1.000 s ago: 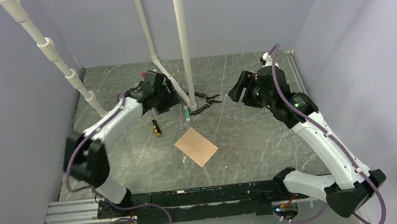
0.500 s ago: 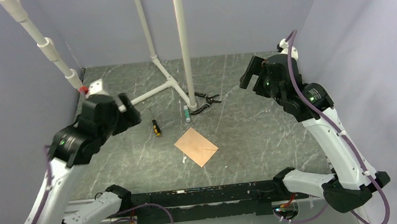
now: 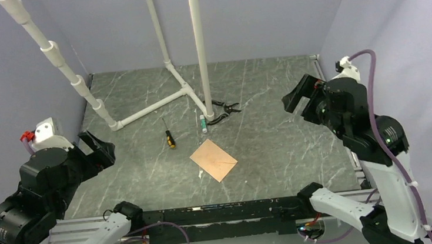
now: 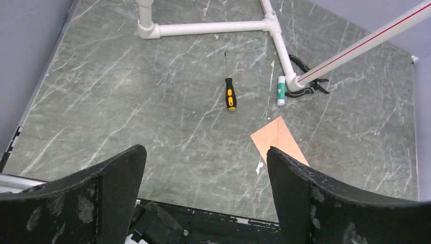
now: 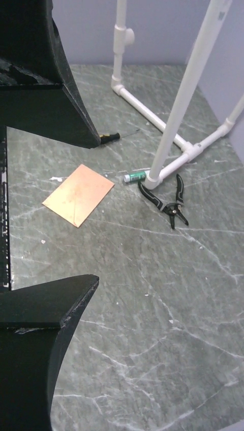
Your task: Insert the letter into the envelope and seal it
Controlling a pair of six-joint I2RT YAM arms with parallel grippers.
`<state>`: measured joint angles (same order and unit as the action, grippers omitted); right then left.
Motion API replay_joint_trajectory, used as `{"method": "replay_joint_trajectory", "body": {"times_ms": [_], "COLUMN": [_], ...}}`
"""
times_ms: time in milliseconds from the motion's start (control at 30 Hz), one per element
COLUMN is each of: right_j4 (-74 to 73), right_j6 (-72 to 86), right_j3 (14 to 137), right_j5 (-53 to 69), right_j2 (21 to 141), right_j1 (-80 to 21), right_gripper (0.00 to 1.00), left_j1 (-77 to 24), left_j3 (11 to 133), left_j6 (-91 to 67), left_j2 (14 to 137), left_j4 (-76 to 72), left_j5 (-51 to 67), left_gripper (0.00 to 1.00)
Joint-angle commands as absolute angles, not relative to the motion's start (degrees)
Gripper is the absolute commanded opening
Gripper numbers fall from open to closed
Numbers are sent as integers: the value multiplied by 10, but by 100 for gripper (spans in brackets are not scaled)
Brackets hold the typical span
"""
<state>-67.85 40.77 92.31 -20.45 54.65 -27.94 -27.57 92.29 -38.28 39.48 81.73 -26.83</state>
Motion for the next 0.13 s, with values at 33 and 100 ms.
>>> {"method": "replay_joint_trajectory", "body": {"times_ms": [33,100], "right_j4": [-694,-689], "right_j6": [422,423], "right_j3": [935,939], "right_j5": [-169,-159], "right_j2": [526,526], "right_j1": [-279,-279], "right_gripper": [100,100], "left_j1": [-277,-278], "left_j3": [942,948], "left_j6": [-371,-373], "left_j2": [396,398], "left_j4": [839,843], "left_j5": [-269,-266], "left_gripper": [93,93]}}
